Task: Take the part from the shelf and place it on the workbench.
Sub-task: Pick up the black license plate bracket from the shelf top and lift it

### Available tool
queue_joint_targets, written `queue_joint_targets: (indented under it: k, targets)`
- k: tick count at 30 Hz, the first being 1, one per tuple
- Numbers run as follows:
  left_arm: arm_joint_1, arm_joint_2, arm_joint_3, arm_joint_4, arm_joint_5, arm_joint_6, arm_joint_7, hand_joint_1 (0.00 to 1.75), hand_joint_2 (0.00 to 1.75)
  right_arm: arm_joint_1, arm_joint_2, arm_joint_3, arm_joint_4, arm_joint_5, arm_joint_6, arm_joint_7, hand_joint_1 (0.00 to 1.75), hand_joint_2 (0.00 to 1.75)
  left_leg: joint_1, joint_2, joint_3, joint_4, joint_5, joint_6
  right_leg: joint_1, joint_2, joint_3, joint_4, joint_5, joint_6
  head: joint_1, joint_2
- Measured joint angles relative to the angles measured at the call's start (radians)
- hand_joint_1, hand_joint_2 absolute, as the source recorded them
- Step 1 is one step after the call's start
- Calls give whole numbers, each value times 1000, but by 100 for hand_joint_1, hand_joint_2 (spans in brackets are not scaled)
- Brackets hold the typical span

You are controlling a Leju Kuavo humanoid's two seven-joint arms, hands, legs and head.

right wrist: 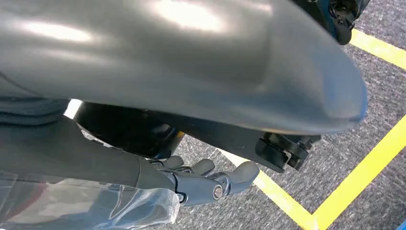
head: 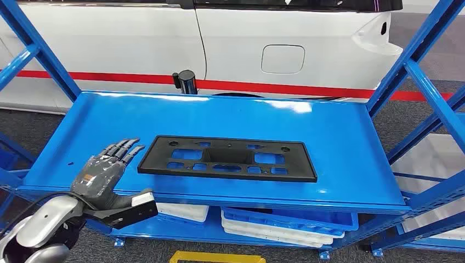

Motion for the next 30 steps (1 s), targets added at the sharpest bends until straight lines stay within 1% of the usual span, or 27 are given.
queue_joint_targets:
  k: [2,3,4,5,7,8,9,10,11,13,14,15,16,17,18,19,20,21,22,24,25,26,27,28,29,30]
  targets:
    - [-7,-5,-6,4,-1,-3,0,0,175,-1,1,0,0,-1,-1,0,0,0,0,-1,4,0,-2,-1,-1,-1,42,-90,45,-2,0,0]
    - [-13,-9,-11,7,-2,-6,0,0,175,-1,1,0,0,-1,-2,1,0,0,0,-2,7,-1,-3,-3,-1,-1,76,-162,75,-4,1,0]
    - [-18,-13,-16,11,-3,-8,0,0,175,-1,3,0,0,-1,-2,1,0,0,-1,-3,9,-1,-5,-8,0,-1,101,-220,96,-7,1,0]
    - [-23,-16,-21,15,-3,-11,0,0,175,0,4,0,0,-2,-2,1,0,0,-2,-3,10,-1,-6,-13,2,-1,116,-254,106,-10,1,0]
    - [-35,-24,-35,27,-4,-20,-3,0,175,1,7,0,0,-2,-2,3,0,0,-3,-3,10,-3,-7,-25,6,1,117,-265,107,-18,0,0]
    - [-41,-29,-44,34,-4,-25,-4,0,175,2,8,0,0,-2,-2,3,0,0,-1,-2,9,-4,-8,-30,5,1,117,-266,109,-24,0,0]
    - [-49,-33,-51,41,-4,-31,-6,0,175,2,8,0,0,-2,-2,4,0,0,0,-2,4,6,-15,-35,4,1,118,-268,111,-30,0,0]
    - [-56,-37,-59,48,-4,-35,-7,0,175,2,9,0,0,-3,-2,4,0,0,1,-1,-8,32,-32,-39,2,1,119,-271,113,-35,-2,0]
    - [-63,-40,-65,55,-4,-40,-8,0,175,2,10,0,0,-3,-2,5,0,0,2,-1,-29,79,-57,-43,0,1,120,-272,115,-39,-3,0]
    - [-72,-46,-79,70,-2,-49,-8,0,175,2,12,0,0,-3,-2,5,0,0,2,-1,-94,216,-116,-49,1,1,120,-272,114,-42,-5,0]
    - [-74,-49,-87,77,0,-55,-9,0,175,3,12,0,0,-3,-2,5,0,0,3,-1,-124,273,-132,-51,1,1,120,-272,113,-43,-5,0]
    - [-75,-52,-94,85,3,-61,-9,0,175,3,12,0,0,-3,-2,5,0,0,3,-1,-138,296,-131,-53,2,1,121,-272,113,-43,-6,0]
    - [-78,-55,-101,92,5,-66,-9,0,175,3,12,0,0,-3,-2,5,0,0,3,-1,-133,280,-112,-53,2,2,122,-272,112,-43,-6,0]
    - [-84,-58,-108,99,7,-72,-10,0,175,3,12,0,0,-3,-2,5,0,0,3,0,-107,218,-76,-52,2,2,124,-272,111,-43,-6,0]
    - [-91,-61,-114,104,9,-76,-10,0,175,3,13,0,0,-3,-2,5,0,0,2,0,-70,135,-39,-49,2,3,127,-272,109,-41,-6,0]
    - [-99,-64,-120,109,11,-80,-10,0,175,3,13,0,0,-3,-2,5,0,0,-1,0,-35,64,-13,-45,4,3,128,-272,107,-39,-6,0]
    - [-107,-68,-125,115,14,-84,-10,0,175,3,14,0,0,-3,-2,4,0,0,-4,0,-11,13,3,-40,5,3,129,-272,106,-36,-6,0]
    - [-112,-71,-130,120,16,-88,-10,0,175,2,14,0,0,-2,-3,4,0,0,-8,0,-1,-9,6,-35,5,3,128,-272,105,-32,-6,0]
    - [-115,-74,-135,127,20,-93,-11,0,175,2,15,0,0,-2,-5,4,0,0,-11,0,1,-11,5,-30,6,3,128,-273,105,-29,-5,0]
    - [-122,-81,-145,138,24,-100,-11,0,175,1,15,1,0,-3,-9,4,0,0,-8,0,5,-16,8,-20,5,2,130,-272,101,-19,-5,0]
    - [-126,-85,-150,145,25,-102,-11,0,175,1,15,1,0,-3,-9,4,0,0,-5,0,8,-19,9,-16,5,2,126,-258,90,-14,-5,0]
    - [-132,-90,-154,152,26,-104,-11,0,175,0,15,1,0,-2,-10,4,0,0,-2,1,12,-22,10,-11,5,1,110,-220,68,-9,-3,0]
    - [-137,-94,-159,160,27,-106,-11,0,175,-1,15,1,0,-2,-13,4,0,0,-1,2,14,-23,10,-8,4,0,82,-162,39,-6,-2,0]
    - [-140,-97,-164,170,28,-108,-11,0,175,-3,15,1,0,-2,-20,4,0,0,-1,3,15,-23,9,-5,4,0,44,-87,6,-3,-1,0]
    - [-142,-100,-169,180,30,-109,-11,0,175,-3,15,1,0,-2,-31,4,0,0,-1,3,15,-23,9,-4,2,0,6,-17,-17,-1,-1,0]
    - [-142,-102,-174,190,33,-110,-10,0,175,-3,15,2,0,-2,-42,4,0,0,-1,4,15,-23,8,-4,0,0,-18,25,-24,1,-1,0]
